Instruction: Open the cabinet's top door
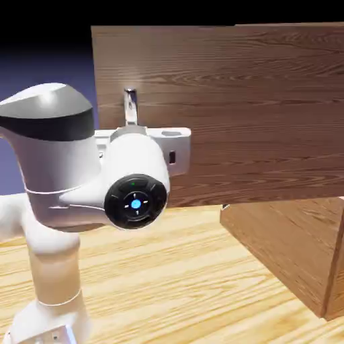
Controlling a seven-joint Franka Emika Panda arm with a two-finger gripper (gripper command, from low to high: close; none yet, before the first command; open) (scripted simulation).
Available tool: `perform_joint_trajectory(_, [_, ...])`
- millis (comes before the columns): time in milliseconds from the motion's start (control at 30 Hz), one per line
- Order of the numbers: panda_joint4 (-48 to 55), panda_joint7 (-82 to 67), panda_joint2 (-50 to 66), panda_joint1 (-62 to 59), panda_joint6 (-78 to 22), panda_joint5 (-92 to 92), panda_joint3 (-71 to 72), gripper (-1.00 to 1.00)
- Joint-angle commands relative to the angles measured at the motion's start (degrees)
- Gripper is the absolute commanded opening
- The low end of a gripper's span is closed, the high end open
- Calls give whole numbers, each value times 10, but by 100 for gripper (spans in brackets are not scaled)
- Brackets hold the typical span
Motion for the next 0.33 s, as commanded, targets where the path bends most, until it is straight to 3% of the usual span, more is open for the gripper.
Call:
perform_joint_trajectory(0, [21, 2, 3, 18, -14, -7, -13, -100])
perform_joint_trajectory(300, [205, 30, 10, 182, -137, -50, -105, -100])
